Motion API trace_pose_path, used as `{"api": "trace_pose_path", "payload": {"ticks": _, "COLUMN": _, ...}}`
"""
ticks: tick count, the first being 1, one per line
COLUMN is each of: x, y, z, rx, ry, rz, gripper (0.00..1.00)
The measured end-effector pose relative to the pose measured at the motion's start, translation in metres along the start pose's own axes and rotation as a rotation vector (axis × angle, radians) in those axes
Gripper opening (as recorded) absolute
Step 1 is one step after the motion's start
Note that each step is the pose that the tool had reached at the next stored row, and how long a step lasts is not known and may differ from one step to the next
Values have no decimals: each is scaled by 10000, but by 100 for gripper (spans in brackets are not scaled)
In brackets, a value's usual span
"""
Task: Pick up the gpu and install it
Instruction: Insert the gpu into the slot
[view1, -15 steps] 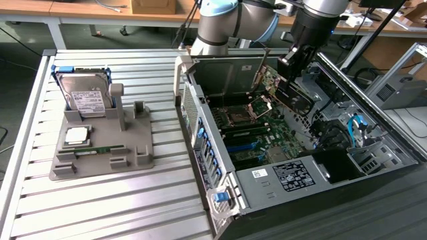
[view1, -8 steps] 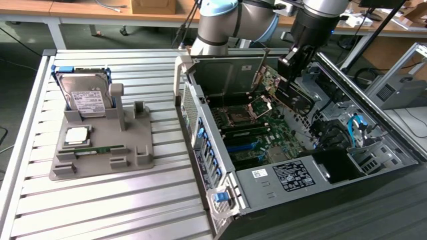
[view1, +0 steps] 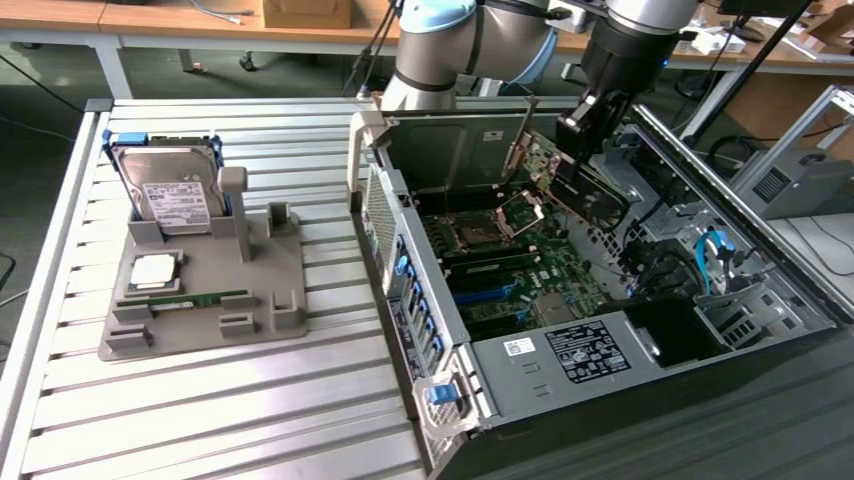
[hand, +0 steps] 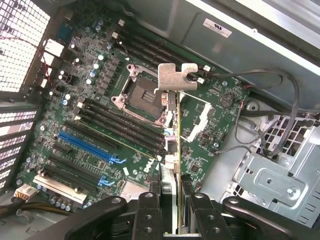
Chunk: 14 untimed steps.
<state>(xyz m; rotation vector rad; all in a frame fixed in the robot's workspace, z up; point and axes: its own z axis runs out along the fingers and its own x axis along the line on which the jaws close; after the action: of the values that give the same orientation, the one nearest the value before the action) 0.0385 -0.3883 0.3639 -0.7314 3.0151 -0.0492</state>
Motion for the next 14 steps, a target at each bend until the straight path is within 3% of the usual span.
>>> {"api": "trace_pose_path", "payload": {"ticks": 14, "x": 0, "y": 0, "z": 0, "rx": -14, "ry": -19, "rz": -497, "gripper": 27}}
